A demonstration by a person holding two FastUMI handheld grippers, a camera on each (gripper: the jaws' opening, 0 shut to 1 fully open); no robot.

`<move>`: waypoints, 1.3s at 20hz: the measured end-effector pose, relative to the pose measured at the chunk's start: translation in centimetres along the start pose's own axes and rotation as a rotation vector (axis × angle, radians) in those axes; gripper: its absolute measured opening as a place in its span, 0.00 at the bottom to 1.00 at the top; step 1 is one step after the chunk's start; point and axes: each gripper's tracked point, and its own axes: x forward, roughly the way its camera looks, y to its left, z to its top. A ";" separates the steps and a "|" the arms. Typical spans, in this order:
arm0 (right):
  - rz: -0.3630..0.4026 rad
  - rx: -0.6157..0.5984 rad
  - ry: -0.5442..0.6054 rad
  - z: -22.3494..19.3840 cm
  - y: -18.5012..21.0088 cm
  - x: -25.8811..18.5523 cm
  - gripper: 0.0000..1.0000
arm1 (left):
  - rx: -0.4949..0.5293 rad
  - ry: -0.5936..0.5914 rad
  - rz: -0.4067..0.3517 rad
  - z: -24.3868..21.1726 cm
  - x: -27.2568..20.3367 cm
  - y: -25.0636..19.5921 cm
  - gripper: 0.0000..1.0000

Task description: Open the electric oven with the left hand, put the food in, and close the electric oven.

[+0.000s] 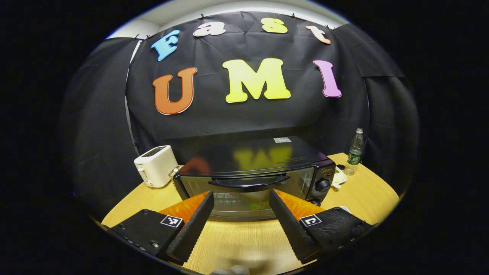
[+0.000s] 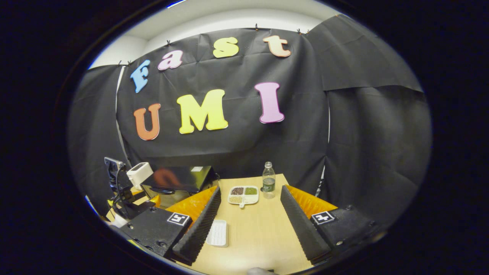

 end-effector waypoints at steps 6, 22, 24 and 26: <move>0.054 -0.017 -0.049 2.5 3.2 -1.5 0.90 | -0.050 -0.080 -0.040 5.5 -6.7 0.1 0.95; 0.067 -0.075 -0.189 6.7 10.2 -8.1 0.89 | -0.114 -0.281 -0.032 17.3 -21.4 5.6 0.95; 0.058 -0.081 -0.195 6.6 10.2 -8.7 0.89 | -0.100 -0.289 -0.020 17.8 -22.2 6.4 0.95; 0.046 -0.083 -0.196 6.5 10.3 -9.2 0.89 | -0.091 -0.295 -0.010 18.1 -22.6 6.9 0.95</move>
